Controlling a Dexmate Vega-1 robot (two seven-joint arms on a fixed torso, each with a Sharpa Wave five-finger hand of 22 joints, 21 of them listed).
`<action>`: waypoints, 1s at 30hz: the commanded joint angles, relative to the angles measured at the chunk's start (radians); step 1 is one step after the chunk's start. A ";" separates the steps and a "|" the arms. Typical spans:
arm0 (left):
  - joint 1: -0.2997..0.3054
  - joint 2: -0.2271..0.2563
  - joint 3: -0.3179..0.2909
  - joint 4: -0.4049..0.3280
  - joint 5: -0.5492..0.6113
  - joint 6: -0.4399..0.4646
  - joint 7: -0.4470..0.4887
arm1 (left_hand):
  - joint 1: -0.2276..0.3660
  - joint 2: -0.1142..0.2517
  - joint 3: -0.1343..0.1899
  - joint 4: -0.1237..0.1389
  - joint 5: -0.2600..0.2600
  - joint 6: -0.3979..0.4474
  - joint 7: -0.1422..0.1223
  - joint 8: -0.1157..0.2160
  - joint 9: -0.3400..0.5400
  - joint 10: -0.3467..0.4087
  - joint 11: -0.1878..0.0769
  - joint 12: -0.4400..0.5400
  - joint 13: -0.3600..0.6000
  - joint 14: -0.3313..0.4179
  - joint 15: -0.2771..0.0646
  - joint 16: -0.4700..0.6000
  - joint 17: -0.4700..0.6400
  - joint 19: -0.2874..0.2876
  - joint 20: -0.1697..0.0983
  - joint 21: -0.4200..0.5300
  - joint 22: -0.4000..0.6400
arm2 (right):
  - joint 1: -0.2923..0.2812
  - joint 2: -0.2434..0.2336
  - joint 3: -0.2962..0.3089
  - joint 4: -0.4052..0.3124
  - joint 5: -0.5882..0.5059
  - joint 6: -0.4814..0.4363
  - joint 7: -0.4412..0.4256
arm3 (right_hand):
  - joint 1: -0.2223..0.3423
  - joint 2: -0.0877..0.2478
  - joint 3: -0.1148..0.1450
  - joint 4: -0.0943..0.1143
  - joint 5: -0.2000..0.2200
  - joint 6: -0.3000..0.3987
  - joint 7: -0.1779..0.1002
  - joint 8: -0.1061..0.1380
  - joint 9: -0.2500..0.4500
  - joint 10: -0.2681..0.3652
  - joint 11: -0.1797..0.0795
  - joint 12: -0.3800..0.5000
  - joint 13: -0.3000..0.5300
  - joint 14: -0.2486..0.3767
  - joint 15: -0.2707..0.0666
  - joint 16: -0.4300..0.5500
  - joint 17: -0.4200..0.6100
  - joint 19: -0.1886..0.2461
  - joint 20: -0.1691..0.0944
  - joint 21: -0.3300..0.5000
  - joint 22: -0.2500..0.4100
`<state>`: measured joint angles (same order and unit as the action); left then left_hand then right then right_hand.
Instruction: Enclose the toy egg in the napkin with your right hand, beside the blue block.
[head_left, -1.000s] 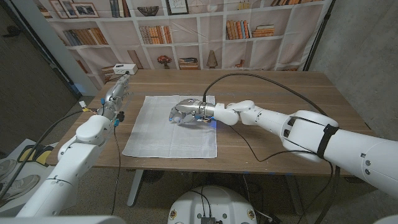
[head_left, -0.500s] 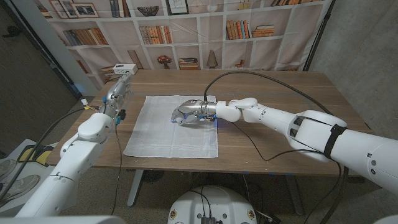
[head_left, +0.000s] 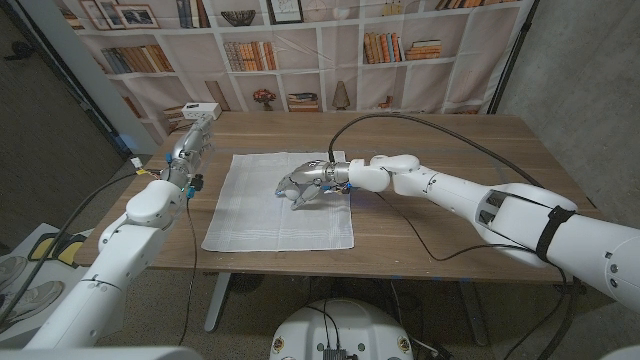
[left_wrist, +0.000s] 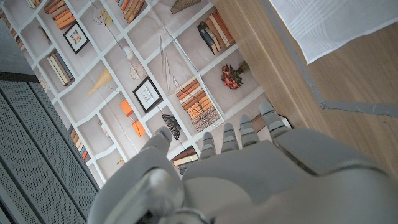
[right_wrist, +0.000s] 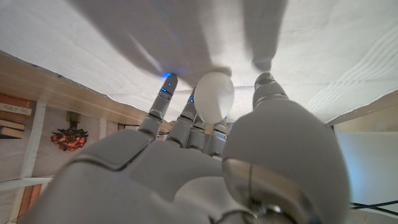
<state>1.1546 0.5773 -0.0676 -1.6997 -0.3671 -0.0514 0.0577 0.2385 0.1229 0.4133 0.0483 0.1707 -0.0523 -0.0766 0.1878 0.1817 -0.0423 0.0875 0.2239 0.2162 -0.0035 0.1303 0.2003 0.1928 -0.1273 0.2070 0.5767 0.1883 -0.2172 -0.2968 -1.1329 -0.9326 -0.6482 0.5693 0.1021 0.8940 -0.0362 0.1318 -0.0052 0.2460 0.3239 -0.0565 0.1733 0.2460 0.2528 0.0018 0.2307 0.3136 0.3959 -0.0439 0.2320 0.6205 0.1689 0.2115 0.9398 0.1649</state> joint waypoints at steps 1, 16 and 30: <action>-0.003 0.004 0.004 -0.002 -0.003 -0.002 0.000 | -0.006 -0.002 0.008 0.000 0.009 -0.002 -0.006 0.000 0.000 -0.007 -0.003 0.001 0.002 -0.006 0.005 0.001 0.002 0.009 0.003 -0.002 0.004 | -0.038 -0.051 0.050 -0.135 0.032 -0.092 0.116 | -0.049 0.005 -0.026 0.015 0.012 -0.101 -0.010 0.000 -0.004 -0.069 -0.002 -0.021 0.007 -0.055 -0.012 -0.009 0.001 -0.037 0.001 -0.043 0.007; -0.009 0.007 0.011 0.005 -0.004 -0.001 -0.003 | -0.008 -0.003 0.010 -0.001 0.009 -0.002 -0.006 0.001 0.000 -0.008 -0.002 0.001 0.002 -0.005 0.005 0.002 0.002 0.011 0.003 -0.005 0.004 | -0.078 -0.037 0.129 -0.084 0.182 -0.083 0.120 | -0.168 0.019 -0.085 0.064 0.014 -0.246 -0.012 0.023 -0.021 -0.185 0.010 -0.033 0.002 -0.155 0.027 -0.011 -0.008 -0.060 0.002 -0.125 0.008; -0.023 0.009 0.028 0.014 -0.010 0.006 -0.010 | -0.009 -0.003 0.011 -0.003 0.009 -0.003 -0.005 0.000 0.000 -0.008 -0.002 0.001 0.002 -0.005 0.005 0.002 0.002 0.011 0.005 -0.007 0.005 | -0.136 -0.001 0.260 -0.002 0.433 -0.020 0.096 | -0.233 0.003 -0.120 0.087 0.006 -0.209 -0.005 0.038 -0.026 -0.162 0.024 -0.022 -0.003 -0.151 0.045 -0.004 -0.019 -0.054 0.003 -0.150 0.009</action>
<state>1.1356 0.5842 -0.0487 -1.6873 -0.3737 -0.0529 0.0481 0.2345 0.1188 0.4161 0.0455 0.1707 -0.0523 -0.0766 0.1878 0.1817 -0.0458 0.0840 0.2239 0.2162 -0.0035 0.1303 0.2003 0.1929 -0.1199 0.2071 0.5729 0.1883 -0.3144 -0.3190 -0.9548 -0.9818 -0.3645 0.5089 0.2243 0.6705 -0.0298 0.0221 0.0771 0.2550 0.1041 -0.0628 0.2042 0.2182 0.0819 0.0257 0.2042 0.3107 0.2458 -0.0138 0.2195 0.6021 0.1175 0.2097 0.7973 0.1720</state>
